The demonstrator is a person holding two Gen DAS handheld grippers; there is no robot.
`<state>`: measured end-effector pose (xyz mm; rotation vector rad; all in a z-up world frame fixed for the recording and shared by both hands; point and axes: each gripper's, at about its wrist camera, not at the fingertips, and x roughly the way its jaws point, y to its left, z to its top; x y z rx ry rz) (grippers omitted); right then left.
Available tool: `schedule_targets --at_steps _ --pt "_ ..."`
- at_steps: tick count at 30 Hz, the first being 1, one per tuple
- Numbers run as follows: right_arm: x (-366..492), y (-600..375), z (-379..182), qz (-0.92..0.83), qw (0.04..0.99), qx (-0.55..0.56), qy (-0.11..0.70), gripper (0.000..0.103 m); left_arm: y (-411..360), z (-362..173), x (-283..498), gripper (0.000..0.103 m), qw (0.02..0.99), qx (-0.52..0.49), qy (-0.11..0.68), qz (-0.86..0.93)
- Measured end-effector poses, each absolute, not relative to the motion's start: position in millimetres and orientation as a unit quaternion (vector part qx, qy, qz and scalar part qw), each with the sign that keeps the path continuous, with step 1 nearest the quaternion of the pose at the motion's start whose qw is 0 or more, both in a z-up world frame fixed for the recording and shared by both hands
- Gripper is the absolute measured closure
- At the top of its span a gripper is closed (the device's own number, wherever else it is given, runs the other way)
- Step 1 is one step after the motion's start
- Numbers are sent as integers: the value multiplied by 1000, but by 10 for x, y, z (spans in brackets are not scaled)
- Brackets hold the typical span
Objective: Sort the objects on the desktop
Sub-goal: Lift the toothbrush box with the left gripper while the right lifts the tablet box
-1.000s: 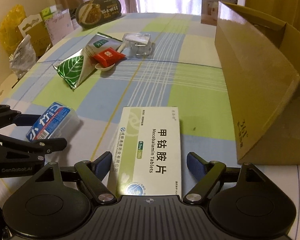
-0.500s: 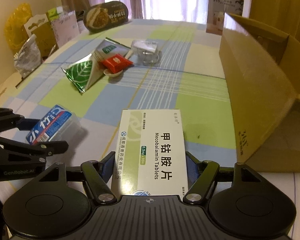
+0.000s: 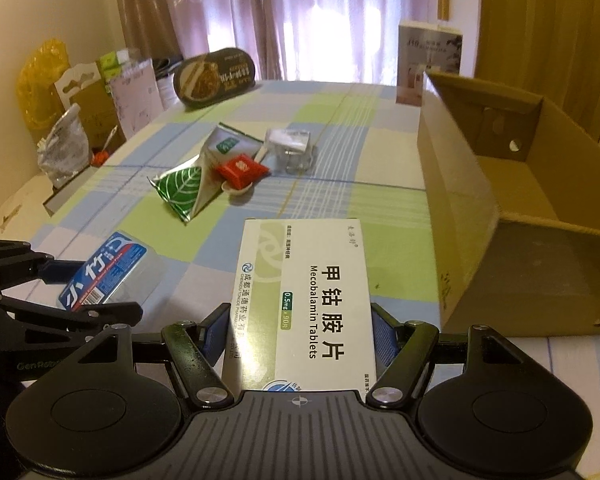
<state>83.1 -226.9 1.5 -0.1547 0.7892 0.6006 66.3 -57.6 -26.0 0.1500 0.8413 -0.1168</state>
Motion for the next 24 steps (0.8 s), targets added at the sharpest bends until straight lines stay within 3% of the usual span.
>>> schedule_targets --at_steps 24 --pt "686 -2737 454 265 906 -48 328 35 -938 100 540 52 920 86 372 -85"
